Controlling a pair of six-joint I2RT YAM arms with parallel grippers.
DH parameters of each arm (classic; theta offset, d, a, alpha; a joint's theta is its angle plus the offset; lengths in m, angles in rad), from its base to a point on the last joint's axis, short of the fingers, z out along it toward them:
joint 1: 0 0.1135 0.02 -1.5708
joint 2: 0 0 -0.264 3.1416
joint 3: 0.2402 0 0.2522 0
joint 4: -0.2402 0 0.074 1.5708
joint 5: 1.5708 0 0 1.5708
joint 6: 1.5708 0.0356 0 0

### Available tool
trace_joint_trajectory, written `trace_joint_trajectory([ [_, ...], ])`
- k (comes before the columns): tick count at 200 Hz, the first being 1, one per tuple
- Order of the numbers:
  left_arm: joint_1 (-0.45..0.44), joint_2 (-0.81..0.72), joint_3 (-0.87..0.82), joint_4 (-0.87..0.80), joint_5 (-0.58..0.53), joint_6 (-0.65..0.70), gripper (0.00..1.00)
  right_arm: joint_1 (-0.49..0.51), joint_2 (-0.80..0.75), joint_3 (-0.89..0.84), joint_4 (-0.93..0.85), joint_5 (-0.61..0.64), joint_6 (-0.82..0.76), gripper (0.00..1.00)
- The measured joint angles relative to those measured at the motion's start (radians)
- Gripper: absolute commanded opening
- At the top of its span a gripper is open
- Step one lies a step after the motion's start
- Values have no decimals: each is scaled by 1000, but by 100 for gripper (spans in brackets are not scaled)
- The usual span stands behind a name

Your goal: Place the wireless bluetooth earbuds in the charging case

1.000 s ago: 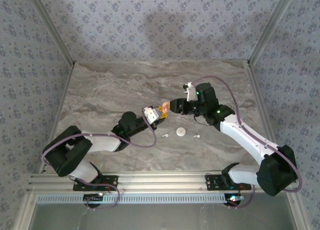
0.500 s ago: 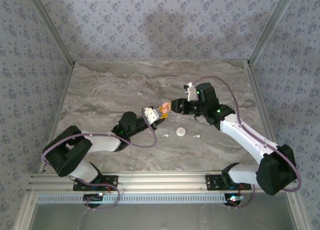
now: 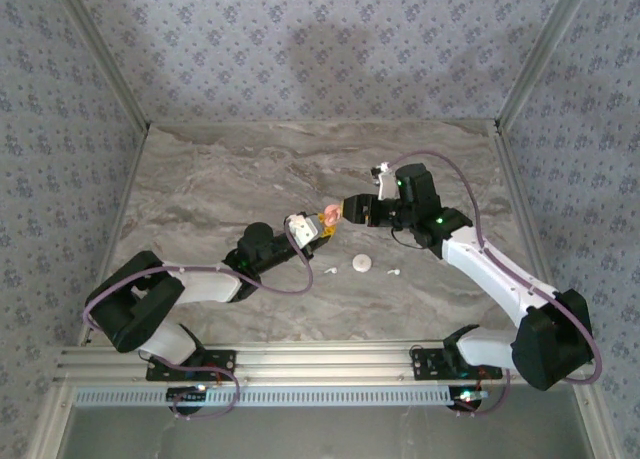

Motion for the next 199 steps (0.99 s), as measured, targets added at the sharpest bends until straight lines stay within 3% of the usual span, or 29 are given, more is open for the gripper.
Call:
trace_joint_trajectory([
  [166,0,-13,0,-9,3,3,10,0,35,23,-5,-11,0,47],
  [199,0,-13,0,-12,3,3,10,0,35,24,-9,-16,-1,51],
])
